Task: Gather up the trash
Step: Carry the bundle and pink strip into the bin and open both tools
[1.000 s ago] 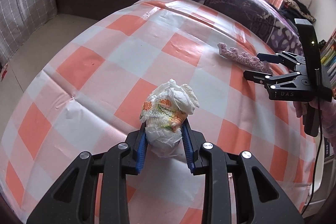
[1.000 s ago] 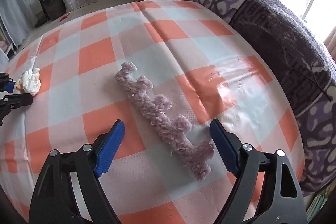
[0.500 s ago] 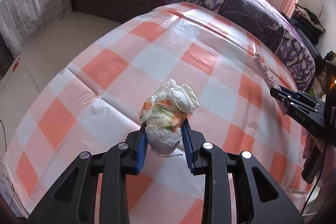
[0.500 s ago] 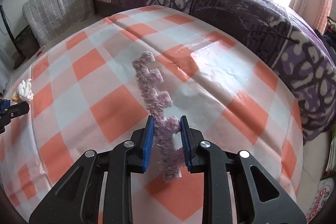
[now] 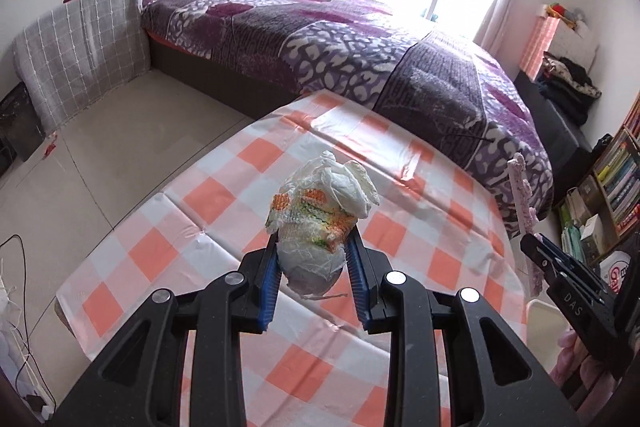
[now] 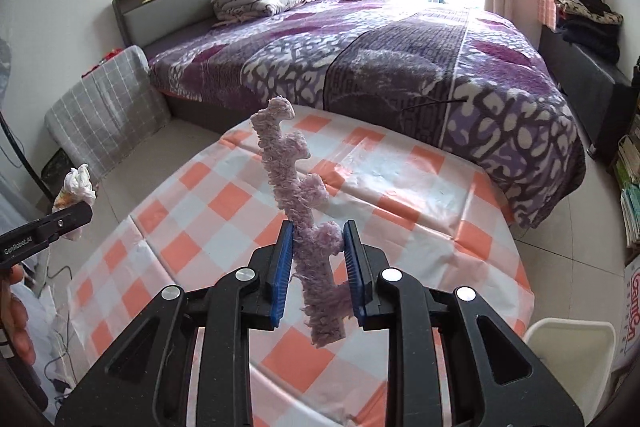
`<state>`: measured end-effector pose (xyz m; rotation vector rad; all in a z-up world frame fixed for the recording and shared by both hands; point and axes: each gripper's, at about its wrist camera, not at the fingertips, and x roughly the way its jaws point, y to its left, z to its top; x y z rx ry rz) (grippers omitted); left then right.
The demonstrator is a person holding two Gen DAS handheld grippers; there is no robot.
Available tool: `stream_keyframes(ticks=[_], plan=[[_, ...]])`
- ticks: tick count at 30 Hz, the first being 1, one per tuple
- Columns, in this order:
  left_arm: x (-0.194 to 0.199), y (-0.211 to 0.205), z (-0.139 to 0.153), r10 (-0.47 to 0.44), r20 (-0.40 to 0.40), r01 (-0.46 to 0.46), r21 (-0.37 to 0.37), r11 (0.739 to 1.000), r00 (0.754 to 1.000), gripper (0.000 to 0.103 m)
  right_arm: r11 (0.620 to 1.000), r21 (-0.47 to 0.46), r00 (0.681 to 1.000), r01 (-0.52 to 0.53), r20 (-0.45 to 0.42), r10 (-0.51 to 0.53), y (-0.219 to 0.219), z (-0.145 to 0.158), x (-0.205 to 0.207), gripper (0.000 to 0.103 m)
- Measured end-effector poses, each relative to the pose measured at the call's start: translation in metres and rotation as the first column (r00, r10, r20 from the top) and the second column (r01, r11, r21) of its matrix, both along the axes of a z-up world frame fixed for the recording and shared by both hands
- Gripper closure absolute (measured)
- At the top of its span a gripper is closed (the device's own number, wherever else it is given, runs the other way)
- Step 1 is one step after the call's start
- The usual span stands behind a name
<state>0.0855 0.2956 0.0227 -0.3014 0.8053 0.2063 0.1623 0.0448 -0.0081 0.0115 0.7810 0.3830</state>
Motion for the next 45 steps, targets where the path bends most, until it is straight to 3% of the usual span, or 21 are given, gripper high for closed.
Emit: stream_keyframes(ticks=[7,17,26,37,45], plan=[[-0.021,-0.046,0.025,-0.010,0.049,0.011,-0.026,1.000,0.999,0.072,0.990,0.092,0.994,0.108,-0.028,-0.106,-0.049,0.014,-0.034,0.078],[-0.022,-0.109,-0.007,-0.067,0.029,0.068,-0.056,0.996,0.997,0.072,0.958,0.146,0.969,0.246,-0.045,-0.243,-0.117,0.009,-0.059,0.078],[-0.020,-0.154,0.002,-0.128,0.083,0.129,-0.003,0.992,0.988,0.072,0.920,0.168,0.935,0.354,-0.048,-0.352,-0.169,0.009,-0.069,0.078],[-0.017,-0.200,-0.001,-0.200,0.092,0.201,0.000,0.980,0.975,0.072,0.843,0.195,0.865,0.502,-0.087,-0.495,-0.237,0.011,-0.082,0.078],[-0.012,-0.250,-0.010,-0.305,0.086,0.307,-0.014,0.951,0.948,0.072,0.776,0.171,0.792,0.607,-0.211,-0.573,-0.284,-0.006,-0.089,0.074]])
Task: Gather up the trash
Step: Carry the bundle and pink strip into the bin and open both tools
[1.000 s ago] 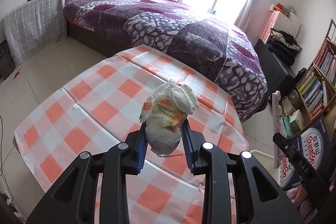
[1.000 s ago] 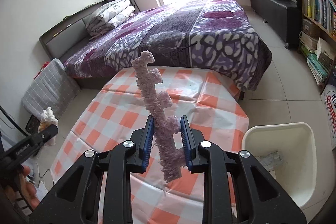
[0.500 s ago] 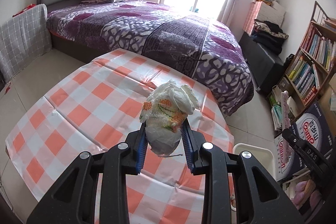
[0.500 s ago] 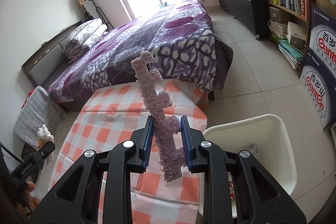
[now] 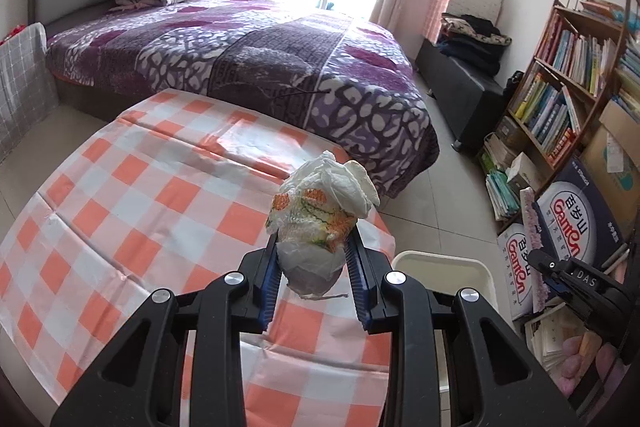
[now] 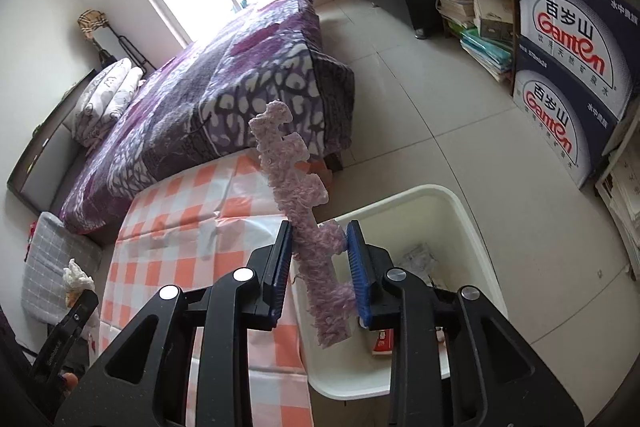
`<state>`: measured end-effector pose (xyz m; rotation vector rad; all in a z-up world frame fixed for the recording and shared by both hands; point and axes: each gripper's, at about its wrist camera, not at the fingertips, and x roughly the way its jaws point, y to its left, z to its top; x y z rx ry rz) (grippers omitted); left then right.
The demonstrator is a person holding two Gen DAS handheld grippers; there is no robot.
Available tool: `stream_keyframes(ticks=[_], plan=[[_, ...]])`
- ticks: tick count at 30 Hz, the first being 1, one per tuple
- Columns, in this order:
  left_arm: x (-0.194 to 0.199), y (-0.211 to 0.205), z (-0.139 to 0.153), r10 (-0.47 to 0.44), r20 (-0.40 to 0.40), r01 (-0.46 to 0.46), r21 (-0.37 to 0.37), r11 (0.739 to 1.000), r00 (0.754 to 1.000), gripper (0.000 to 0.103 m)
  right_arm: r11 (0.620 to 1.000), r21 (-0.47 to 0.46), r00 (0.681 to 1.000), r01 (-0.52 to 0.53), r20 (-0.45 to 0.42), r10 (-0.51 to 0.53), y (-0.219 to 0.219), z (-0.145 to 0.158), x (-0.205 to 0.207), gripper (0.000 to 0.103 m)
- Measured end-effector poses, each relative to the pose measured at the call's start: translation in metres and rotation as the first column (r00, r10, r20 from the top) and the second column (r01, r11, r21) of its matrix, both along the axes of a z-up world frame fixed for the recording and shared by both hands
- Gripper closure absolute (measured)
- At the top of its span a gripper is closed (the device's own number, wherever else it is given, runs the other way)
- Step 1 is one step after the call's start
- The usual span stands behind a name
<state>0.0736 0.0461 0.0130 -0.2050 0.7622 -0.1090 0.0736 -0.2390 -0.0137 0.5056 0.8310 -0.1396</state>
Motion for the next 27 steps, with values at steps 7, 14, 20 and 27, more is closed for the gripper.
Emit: stream_keyframes(ticks=[7,14,20,27], plan=[[0.005,-0.044,-0.009,-0.098,-0.018,0.097,-0.021,0.995,0.995,0.072,0.993,0.038,0.994,0.110,-0.009,-0.110,-0.041,-0.003,-0.017,0.042],[0.010,-0.083,-0.025,-0.177,-0.069,0.175,-0.040,0.984,0.982,0.072,0.974,0.110,0.979,0.200,0.002,-0.202,-0.081,-0.003,-0.033,0.033],[0.015,-0.124,-0.038,-0.268,-0.111,0.262,-0.071,0.963,0.957,0.072,0.961,0.146,0.971,0.233,0.012,-0.238,-0.102,-0.002,-0.040,0.029],[0.012,-0.149,-0.048,-0.362,-0.133,0.342,-0.152,0.927,0.923,0.040,0.968,0.122,0.973,0.220,0.042,-0.226,-0.104,0.004,-0.044,0.028]])
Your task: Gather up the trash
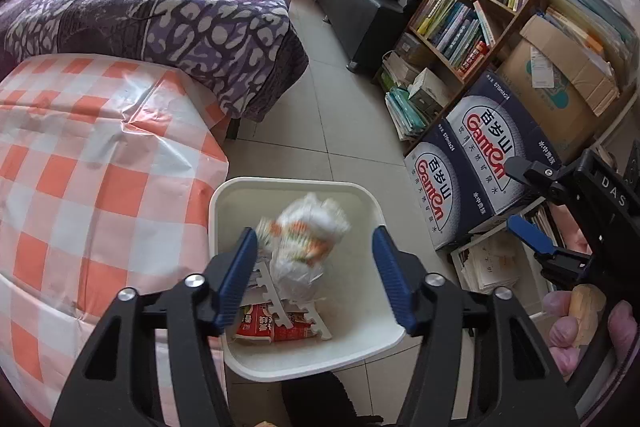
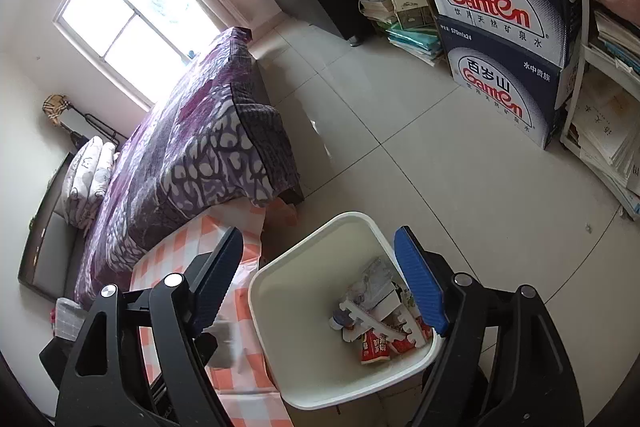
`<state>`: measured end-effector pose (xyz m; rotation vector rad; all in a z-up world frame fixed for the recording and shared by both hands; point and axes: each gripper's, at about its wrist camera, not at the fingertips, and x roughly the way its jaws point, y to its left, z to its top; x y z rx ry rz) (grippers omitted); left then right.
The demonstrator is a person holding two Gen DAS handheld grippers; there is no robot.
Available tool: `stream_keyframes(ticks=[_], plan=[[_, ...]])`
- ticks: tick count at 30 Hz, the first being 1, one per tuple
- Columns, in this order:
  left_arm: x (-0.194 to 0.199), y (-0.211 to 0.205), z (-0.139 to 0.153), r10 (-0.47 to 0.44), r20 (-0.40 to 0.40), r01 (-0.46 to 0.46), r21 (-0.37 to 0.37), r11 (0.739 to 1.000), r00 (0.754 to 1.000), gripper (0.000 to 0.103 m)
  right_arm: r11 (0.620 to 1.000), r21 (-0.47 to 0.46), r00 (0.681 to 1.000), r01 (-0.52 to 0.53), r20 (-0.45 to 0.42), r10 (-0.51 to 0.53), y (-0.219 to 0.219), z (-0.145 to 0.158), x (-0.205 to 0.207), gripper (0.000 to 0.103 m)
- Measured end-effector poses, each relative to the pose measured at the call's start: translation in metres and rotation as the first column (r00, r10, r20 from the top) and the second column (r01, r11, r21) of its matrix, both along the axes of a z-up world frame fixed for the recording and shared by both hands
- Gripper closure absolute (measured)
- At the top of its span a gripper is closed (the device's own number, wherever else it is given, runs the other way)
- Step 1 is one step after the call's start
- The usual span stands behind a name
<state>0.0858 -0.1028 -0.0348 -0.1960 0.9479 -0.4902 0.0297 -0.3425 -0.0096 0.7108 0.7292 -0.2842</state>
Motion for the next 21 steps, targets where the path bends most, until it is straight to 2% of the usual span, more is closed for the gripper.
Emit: stream_keyframes(ticks=[3,5,8,11,14,18,19,20,21], plan=[[-0.004,0.009,0.006,0.009,0.017,-0.009,0.031,0.999,1.000,0.039,0.997,-0.081,1.000,-0.012,0.025,0.014,0.009,0.011,-0.003,0.025],[-0.009,0.021,0.012,0.041,0.033,-0.043,0.050,0.998,0.999,0.032,0.988,-0.151,0.999,-0.024,0.038,0.030,0.020,0.019,-0.005,0.021],[-0.019,0.045,0.024,0.110,0.082,-0.117,0.085,0.989,0.990,0.024,0.954,-0.295,0.997,-0.050,0.047,0.067,0.045,0.030,-0.008,0.015],[-0.032,0.068,0.035,0.184,0.154,-0.203,0.118,0.972,0.971,0.017,0.920,-0.386,0.994,-0.068,0.056,0.098,0.071,0.037,-0.017,0.007],[-0.049,0.092,0.048,0.278,0.241,-0.317,0.141,0.938,0.930,0.010,0.902,-0.426,0.992,-0.073,0.063,0.110,0.091,0.038,-0.028,0.007],[-0.080,0.111,0.066,0.350,0.436,-0.466,0.192,0.864,0.829,0.007,0.877,-0.473,0.991,-0.085,0.049,0.123,0.118,0.033,-0.041,0.007],[-0.085,0.115,0.068,0.351,0.465,-0.485,0.205,0.850,0.812,0.007,0.872,-0.481,0.991,-0.090,0.048,0.129,0.124,0.032,-0.044,0.007],[-0.091,0.118,0.068,0.350,0.483,-0.498,0.218,0.839,0.803,0.007,0.865,-0.493,0.989,-0.098,0.047,0.139,0.132,0.030,-0.047,0.007],[-0.094,0.122,0.067,0.349,0.481,-0.499,0.230,0.835,0.804,0.007,0.856,-0.505,0.987,-0.109,0.050,0.155,0.139,0.029,-0.050,0.007]])
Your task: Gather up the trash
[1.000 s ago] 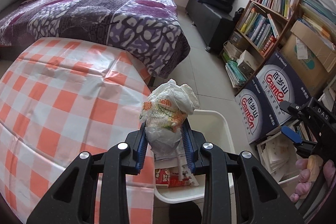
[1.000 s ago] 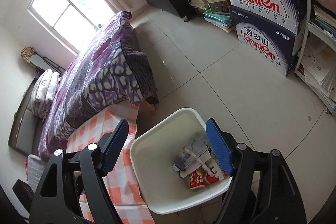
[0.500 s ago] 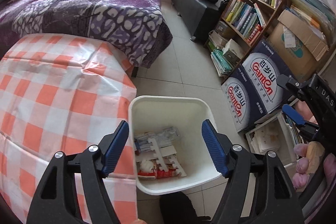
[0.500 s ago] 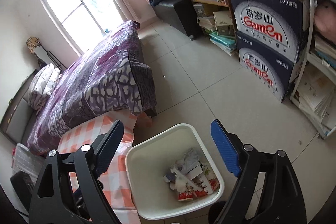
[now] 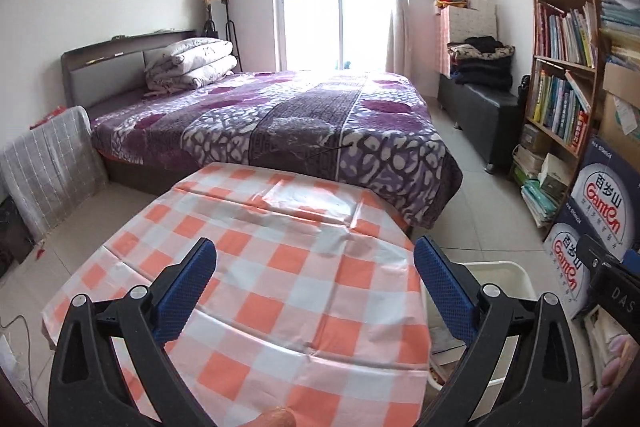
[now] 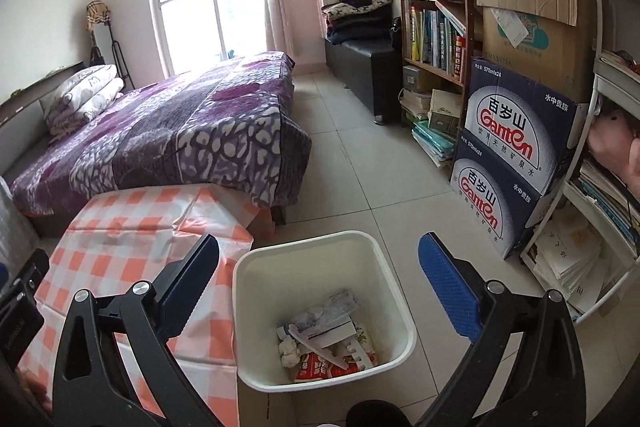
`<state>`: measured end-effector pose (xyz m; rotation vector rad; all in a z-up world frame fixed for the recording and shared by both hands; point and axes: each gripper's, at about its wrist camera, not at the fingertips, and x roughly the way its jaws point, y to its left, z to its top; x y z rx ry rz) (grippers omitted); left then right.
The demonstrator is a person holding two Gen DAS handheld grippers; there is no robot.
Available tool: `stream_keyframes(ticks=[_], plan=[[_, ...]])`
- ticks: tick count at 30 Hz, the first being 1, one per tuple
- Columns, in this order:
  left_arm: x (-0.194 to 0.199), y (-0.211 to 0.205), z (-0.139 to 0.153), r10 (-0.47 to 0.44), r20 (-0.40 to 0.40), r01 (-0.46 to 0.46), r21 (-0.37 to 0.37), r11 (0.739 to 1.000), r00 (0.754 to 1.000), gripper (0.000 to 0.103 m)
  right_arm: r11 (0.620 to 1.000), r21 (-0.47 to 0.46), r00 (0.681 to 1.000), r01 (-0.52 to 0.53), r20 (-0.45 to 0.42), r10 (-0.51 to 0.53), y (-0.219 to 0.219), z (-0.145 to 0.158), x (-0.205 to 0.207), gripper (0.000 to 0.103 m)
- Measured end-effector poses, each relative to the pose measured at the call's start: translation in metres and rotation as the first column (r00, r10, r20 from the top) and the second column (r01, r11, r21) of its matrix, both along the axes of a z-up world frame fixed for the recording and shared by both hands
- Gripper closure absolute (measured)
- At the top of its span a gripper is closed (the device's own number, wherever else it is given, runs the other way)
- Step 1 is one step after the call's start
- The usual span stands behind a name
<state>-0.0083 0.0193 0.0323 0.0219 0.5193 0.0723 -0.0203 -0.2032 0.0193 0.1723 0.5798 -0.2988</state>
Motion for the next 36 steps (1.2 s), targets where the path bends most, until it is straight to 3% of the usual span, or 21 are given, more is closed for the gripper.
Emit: stream_keyframes(ticks=[8,20,36], plan=[[-0.014,0.031,-0.011,0.083,-0.037,-0.083,0.013,0.996,0.996,0.007,0.998,-0.019,0.997,-0.067,0.029,0.067,0.032,-0.009,-0.007,0.007],[-0.015,0.034,-0.016,0.072,-0.044,-0.071,0.035,0.997,0.996,0.007,0.990,-0.078,0.993,-0.114,0.024,0.116,0.068,-0.015,-0.002,0.007],[-0.007,0.033,-0.025,0.072,-0.082,-0.068,0.042,0.997,0.994,0.007,0.990,-0.074,0.993,-0.121,0.009,0.122,0.069,-0.018,0.001,0.007]])
